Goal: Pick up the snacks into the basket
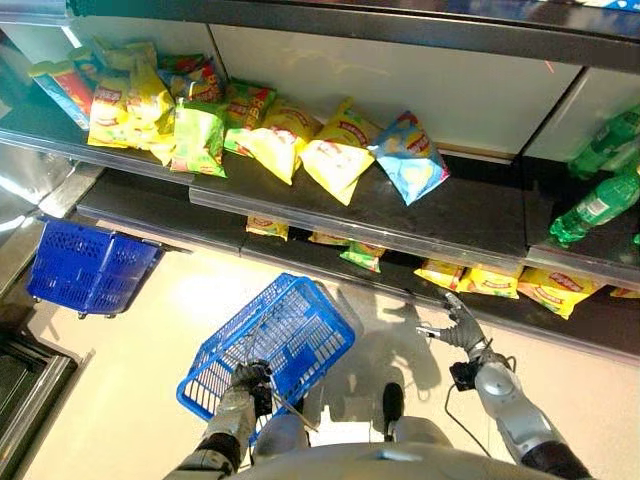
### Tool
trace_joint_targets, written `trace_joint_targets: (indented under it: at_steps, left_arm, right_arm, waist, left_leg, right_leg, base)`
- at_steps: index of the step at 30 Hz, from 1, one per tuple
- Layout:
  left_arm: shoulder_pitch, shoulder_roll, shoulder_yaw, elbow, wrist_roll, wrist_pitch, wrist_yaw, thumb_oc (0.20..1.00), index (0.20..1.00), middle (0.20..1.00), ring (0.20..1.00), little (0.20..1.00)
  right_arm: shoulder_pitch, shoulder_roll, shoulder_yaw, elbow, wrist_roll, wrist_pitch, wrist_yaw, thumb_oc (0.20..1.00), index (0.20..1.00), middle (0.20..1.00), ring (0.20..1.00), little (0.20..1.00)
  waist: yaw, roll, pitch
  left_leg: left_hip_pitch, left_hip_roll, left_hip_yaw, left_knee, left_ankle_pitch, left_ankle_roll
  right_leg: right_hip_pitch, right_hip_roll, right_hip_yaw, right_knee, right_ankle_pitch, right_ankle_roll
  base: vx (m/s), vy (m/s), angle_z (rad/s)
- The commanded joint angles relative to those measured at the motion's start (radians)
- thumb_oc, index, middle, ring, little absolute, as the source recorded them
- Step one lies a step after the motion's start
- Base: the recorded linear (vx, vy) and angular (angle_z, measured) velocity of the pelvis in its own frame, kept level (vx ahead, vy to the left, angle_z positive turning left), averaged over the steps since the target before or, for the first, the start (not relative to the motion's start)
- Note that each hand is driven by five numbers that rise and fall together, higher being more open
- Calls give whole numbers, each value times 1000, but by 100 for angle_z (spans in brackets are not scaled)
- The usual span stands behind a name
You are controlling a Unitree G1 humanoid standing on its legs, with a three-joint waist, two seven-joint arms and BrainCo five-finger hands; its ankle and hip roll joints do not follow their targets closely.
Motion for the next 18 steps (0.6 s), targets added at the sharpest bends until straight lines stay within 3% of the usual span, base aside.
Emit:
trace_joint_targets:
  at_steps: [1, 4, 8, 18]
  left_arm:
    - [30, 109, -62, 113, 68, 29, 43, 200, 200, 200, 200, 200]
    - [14, 124, -77, 129, 128, 35, 55, 200, 200, 200, 200, 200]
    - [-24, 166, -162, 126, 328, 68, 79, 200, 200, 200, 200, 200]
    - [-11, 182, -114, 123, 301, 73, 122, 200, 200, 200, 200, 200]
  right_arm:
    - [-38, 19, -27, -74, -27, -30, -9, 1000, 1000, 1000, 1000, 1000]
    - [-47, 23, -18, -72, -32, -27, -7, 1000, 1000, 1000, 1000, 1000]
    - [-57, 19, -13, -83, -29, -36, -19, 1000, 1000, 1000, 1000, 1000]
    - [-61, -15, -69, -219, -6, -51, -40, 1000, 1000, 1000, 1000, 1000]
  waist:
    - [9, -38, -5]
    - [9, -51, 1]
    - [4, -67, 17]
    - [17, -99, 28]
  left_leg:
    - [-25, -38, 48, 1, -39, 30]
    - [-43, -39, 56, 1, -38, 30]
    - [-59, -37, 65, 1, -36, 29]
    - [-81, -39, 63, 1, -37, 34]
  right_leg:
    - [-23, -41, 38, 13, -19, 72]
    - [-42, -47, 43, 12, -9, 78]
    - [-65, -52, 44, 9, 6, 87]
    - [-89, -56, 41, 5, 21, 98]
  base:
    - [-23, 77, -5]
    - [-26, 38, -10]
    - [-21, 33, -10]
    - [0, 2, -1]
